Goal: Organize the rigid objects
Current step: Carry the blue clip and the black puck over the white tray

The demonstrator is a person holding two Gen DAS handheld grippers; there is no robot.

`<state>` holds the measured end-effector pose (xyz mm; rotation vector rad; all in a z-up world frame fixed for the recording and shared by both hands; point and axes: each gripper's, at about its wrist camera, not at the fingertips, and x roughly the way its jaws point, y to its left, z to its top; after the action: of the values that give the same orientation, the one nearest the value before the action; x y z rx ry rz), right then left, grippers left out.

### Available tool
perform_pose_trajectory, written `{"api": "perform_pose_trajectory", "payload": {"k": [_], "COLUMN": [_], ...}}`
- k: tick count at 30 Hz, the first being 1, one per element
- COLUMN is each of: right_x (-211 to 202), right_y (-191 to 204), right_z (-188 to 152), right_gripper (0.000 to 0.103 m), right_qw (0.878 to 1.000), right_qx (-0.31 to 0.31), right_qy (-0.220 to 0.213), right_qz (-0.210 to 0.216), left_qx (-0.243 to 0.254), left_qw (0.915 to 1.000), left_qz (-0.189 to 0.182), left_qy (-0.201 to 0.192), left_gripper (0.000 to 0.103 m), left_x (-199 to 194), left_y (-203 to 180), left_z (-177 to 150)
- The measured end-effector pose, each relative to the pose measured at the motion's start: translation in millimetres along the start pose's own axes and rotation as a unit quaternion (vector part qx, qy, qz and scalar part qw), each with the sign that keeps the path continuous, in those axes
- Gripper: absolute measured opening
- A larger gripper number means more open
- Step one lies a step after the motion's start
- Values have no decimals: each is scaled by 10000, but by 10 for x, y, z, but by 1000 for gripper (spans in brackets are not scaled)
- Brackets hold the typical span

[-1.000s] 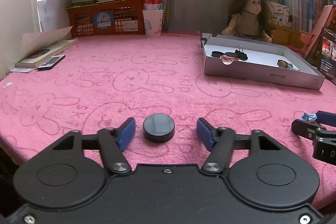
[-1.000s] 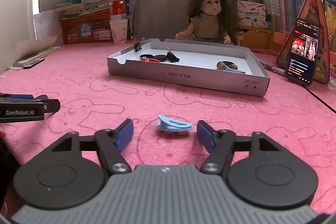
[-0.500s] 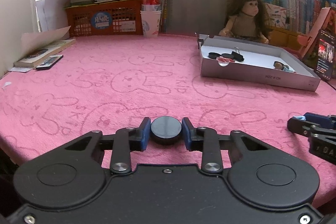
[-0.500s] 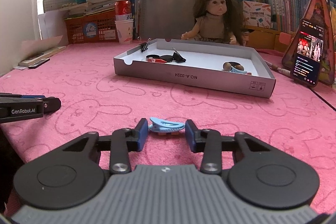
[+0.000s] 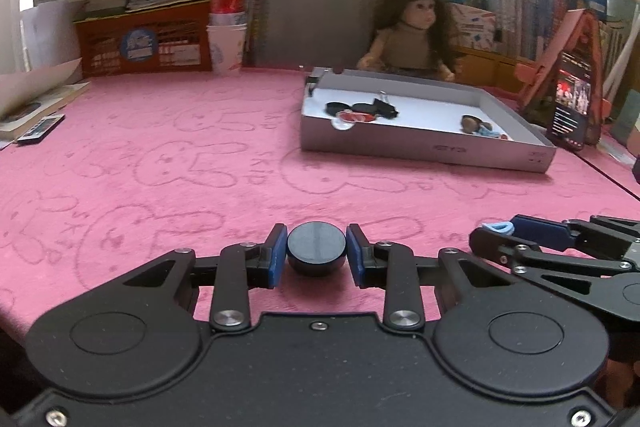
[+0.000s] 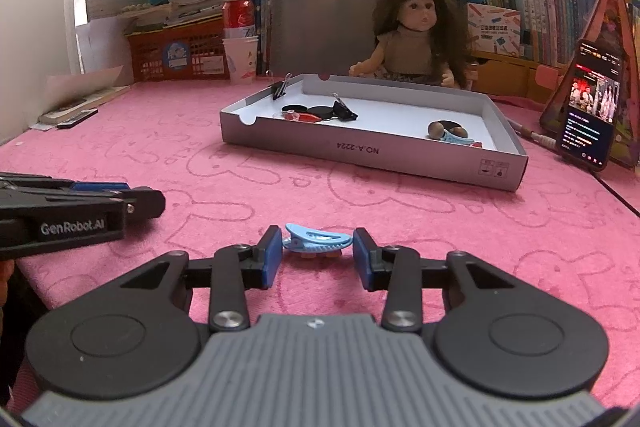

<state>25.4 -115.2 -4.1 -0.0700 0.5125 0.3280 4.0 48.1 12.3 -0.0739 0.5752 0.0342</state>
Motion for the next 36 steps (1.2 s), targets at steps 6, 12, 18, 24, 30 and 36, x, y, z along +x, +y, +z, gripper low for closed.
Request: {"api": "perform_pose_trajectory", "payload": {"k": [6, 12, 18, 24, 30, 36], "right_x": [-9, 3, 22, 85, 233, 363], "right_y": [-65, -179, -292, -400, -539, -693], "right_z": [39, 89, 159, 282, 456, 667], "right_gripper": [43, 43, 43, 43, 43, 43], "right_qw": [9999, 9994, 9987, 9979, 9965, 9949], "right_qx": [51, 191, 287, 376, 571, 751], "right_qy": [-37, -51, -83, -116, -139, -213], "right_qz": [-120, -278, -421, -507, -592, -645], "left_qx": [85, 137, 179, 279, 347, 297], "left_qw": [9998, 9994, 9988, 9982, 9981, 9984], "left_qz": [-158, -314, -440, -482, -407, -429], "left_qy": [-38, -58, -99, -224, -294, -212], "left_gripper": [30, 30, 30, 30, 30, 30], "left_x": [64, 160, 262, 389, 585, 833], "left_y": [-130, -260, -382, -473, -519, -501], "left_z": [84, 193, 319, 508, 710, 937]}}
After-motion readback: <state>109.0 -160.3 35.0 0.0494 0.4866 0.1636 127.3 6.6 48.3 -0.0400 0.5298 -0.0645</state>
